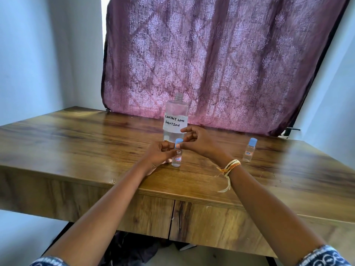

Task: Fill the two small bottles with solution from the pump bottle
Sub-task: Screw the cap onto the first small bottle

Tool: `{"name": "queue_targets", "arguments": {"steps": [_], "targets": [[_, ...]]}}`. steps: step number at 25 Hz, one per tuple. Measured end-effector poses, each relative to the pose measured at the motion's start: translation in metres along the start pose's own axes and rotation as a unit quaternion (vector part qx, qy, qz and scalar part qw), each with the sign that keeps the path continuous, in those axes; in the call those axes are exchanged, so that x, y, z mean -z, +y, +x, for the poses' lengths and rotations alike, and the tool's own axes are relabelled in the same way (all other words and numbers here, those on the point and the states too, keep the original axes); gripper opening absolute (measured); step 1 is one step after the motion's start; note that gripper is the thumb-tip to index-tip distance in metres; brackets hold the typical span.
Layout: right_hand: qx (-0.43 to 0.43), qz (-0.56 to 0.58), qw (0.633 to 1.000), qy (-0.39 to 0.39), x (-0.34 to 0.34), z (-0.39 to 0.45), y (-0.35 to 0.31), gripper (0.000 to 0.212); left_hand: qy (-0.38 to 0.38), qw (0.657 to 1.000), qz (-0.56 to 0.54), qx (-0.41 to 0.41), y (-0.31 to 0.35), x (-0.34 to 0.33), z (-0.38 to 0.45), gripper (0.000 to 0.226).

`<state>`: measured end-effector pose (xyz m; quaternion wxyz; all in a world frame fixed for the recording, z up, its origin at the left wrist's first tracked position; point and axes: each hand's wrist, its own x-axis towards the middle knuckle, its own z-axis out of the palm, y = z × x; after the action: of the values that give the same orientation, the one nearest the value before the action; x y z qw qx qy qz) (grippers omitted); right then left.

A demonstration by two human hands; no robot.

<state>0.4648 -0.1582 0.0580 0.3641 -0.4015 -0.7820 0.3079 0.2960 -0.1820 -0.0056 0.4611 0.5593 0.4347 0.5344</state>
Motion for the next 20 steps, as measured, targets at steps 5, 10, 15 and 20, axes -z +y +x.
{"name": "queue_targets", "arguments": {"steps": [5, 10, 15, 20], "targets": [[0.011, 0.016, 0.999, -0.031, -0.001, 0.001, 0.001, 0.063, 0.003, 1.0, 0.005, 0.003, 0.001, 0.0, 0.0, 0.032], [0.015, 0.016, 1.0, -0.005, -0.004, 0.003, 0.006, 0.057, -0.003, 1.0, 0.0, 0.0, 0.001, 0.0, 0.0, 0.025], [0.03, 0.018, 0.999, -0.005, -0.009, 0.002, 0.009, 0.048, 0.003, 1.0, 0.003, -0.003, 0.0, 0.0, 0.0, 0.012], [0.012, 0.105, 0.993, -0.048, -0.011, -0.001, 0.01, 0.039, 0.015, 0.999, 0.025, -0.015, 0.001, -0.002, 0.001, 0.014]]}}
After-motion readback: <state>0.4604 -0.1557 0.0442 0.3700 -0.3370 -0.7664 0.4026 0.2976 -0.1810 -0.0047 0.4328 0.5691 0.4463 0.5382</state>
